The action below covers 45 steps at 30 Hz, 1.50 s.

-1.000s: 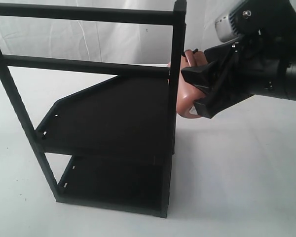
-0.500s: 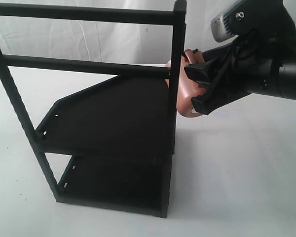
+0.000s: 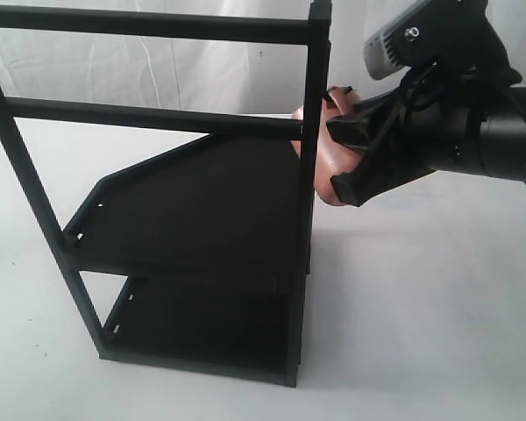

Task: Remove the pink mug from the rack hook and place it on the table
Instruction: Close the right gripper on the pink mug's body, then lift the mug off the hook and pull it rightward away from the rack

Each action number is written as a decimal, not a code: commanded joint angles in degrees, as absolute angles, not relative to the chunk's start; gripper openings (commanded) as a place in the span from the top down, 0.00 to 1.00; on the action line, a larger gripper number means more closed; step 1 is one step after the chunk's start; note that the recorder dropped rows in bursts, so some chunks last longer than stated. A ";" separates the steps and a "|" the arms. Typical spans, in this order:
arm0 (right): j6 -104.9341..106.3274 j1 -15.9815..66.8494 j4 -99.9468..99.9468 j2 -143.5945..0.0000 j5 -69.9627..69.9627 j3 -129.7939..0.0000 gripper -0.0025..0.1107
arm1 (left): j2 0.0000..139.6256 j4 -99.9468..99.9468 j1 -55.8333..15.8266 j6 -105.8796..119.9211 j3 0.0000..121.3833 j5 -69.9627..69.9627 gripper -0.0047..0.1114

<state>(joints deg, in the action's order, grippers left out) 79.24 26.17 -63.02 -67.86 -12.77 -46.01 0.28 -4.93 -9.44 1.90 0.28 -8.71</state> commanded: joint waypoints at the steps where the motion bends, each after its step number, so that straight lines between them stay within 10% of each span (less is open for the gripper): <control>1: 79.72 26.25 -63.45 -68.17 -11.40 -46.22 0.95 | 0.00 -5.02 -9.25 1.53 0.00 -8.63 0.96; 21: 79.48 26.25 -63.88 -62.24 -3.06 -45.38 0.98 | 0.00 -5.02 -9.25 1.53 0.00 -8.63 0.96; 26: 75.43 26.25 -54.74 -61.40 13.54 -36.39 0.98 | 0.00 -5.02 -9.25 1.53 0.00 -8.63 0.96; 31: 19.21 26.25 -9.81 -62.68 38.11 -23.77 0.98 | 0.00 -5.02 -9.25 1.53 0.00 -8.63 0.96; 45: 16.37 26.25 -16.14 -87.55 69.08 -16.58 0.98 | 0.00 -5.02 -9.25 1.53 0.00 -8.63 0.96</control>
